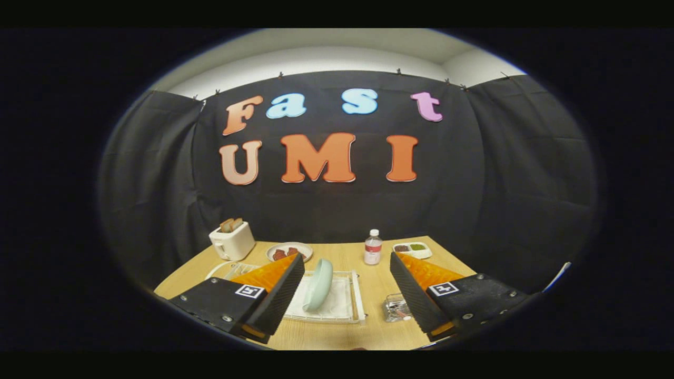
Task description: Take the plate from the dish rack, then take the spoon from the basket and place it into the plate.
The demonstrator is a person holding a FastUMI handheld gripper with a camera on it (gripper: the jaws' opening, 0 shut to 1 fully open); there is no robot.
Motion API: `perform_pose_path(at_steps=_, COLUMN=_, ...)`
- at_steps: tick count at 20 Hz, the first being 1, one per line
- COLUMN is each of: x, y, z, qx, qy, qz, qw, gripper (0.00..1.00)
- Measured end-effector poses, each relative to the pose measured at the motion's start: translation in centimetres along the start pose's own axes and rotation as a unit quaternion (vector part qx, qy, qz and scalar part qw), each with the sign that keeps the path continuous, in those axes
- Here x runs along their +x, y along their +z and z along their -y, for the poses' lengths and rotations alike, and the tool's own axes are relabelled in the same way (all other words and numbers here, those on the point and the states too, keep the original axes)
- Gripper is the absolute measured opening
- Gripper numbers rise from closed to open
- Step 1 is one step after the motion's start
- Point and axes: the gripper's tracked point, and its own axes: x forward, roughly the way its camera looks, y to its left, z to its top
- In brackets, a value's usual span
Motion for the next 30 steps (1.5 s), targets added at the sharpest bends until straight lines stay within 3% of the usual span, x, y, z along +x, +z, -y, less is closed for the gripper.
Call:
perform_pose_path(at_steps=6, x=5.8, y=-4.7, z=-2.9, qx=-0.024, qy=0.026, qz=-0.079, qw=0.996, gripper=0.98)
perform_pose_path(at_steps=11, x=10.1, y=-7.6, z=-3.0, qx=-0.018, qy=0.005, qz=-0.124, qw=0.992, gripper=0.98)
perform_pose_path(at_steps=18, x=13.2, y=-13.6, z=-3.4, qx=0.006, qy=-0.020, qz=-0.222, qw=0.975, gripper=0.93)
perform_pose_path(at_steps=21, x=13.2, y=-15.0, z=-4.3, qx=0.020, qy=-0.021, qz=-0.250, qw=0.968, gripper=0.84)
perform_pose_path(at_steps=25, x=13.6, y=-16.2, z=-4.6, qx=0.013, qy=-0.036, qz=-0.278, qw=0.960, gripper=0.57)
perform_pose_path(at_steps=28, x=13.8, y=-16.4, z=-4.1, qx=-0.007, qy=-0.070, qz=-0.291, qw=0.954, gripper=0.31)
perform_pose_path(at_steps=30, x=13.5, y=-16.2, z=-3.3, qx=-0.030, qy=-0.099, qz=-0.291, qw=0.951, gripper=0.27)
